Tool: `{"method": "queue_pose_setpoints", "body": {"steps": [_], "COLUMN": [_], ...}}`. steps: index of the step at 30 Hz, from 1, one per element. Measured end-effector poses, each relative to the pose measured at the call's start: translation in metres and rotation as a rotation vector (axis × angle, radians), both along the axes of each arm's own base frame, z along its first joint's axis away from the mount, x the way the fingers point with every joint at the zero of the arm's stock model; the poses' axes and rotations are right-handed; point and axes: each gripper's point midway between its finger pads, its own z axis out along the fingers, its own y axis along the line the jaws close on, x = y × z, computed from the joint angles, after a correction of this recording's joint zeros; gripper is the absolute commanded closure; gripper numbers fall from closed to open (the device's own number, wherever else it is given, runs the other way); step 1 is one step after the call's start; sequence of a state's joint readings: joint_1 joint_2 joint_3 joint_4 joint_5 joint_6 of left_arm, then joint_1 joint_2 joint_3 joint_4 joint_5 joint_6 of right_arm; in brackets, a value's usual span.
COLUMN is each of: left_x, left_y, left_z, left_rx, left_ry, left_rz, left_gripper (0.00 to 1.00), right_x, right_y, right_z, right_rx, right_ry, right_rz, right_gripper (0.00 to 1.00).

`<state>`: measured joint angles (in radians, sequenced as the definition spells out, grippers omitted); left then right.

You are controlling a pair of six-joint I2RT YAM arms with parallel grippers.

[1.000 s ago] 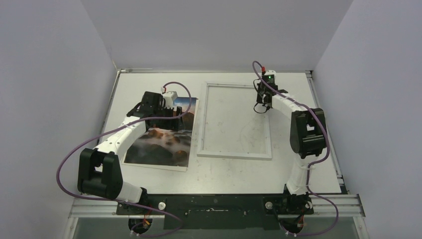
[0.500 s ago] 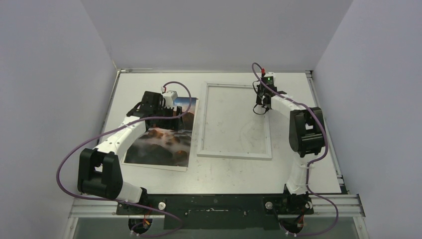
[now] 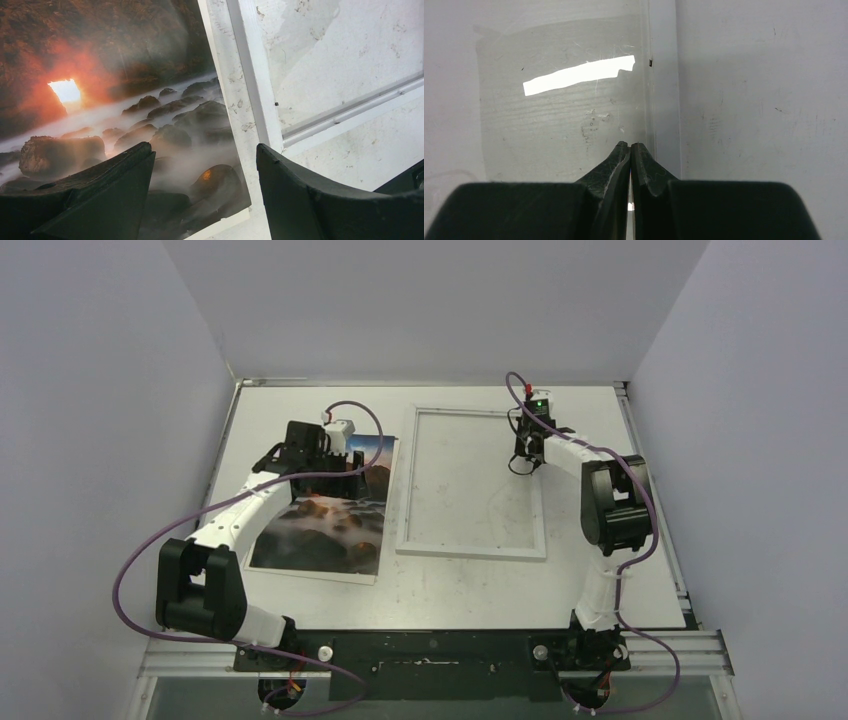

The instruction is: Put the photo into the frame

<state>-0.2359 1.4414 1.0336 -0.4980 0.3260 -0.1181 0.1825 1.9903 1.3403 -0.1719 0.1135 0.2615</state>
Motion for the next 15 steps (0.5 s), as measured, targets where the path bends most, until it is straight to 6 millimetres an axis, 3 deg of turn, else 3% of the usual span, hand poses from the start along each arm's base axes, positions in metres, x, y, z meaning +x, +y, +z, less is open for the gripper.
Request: {"method": "queue_pose_setpoints", "body": {"steps": [7, 12, 15], "left_x": [0.0004, 0.0028, 0.0038], "left_y": [0.0002, 0.0004, 0.0013], "left_z": [0.0006, 0.0042, 0.0060], "left_rx": [0.000, -0.002, -0.005], "left_ry": [-0.001, -0.009, -0.010], "left_rz": [0.001, 0.003, 0.006], "left_gripper": [0.27, 0.27, 0.27], "right_x": [-0.0021, -0.0040, -0.0079], "right_y": [0.0001, 0.0022, 0.0040], "right_z": [-0.0040, -0.0067, -0.0058], "right_rx": [0.006, 0.018, 0.030], "right_ry": [0.002, 0.005, 0.001], "right_rz": [-0.006, 0.000, 0.007], "right_gripper": [0.94, 0.78, 0.77]}}
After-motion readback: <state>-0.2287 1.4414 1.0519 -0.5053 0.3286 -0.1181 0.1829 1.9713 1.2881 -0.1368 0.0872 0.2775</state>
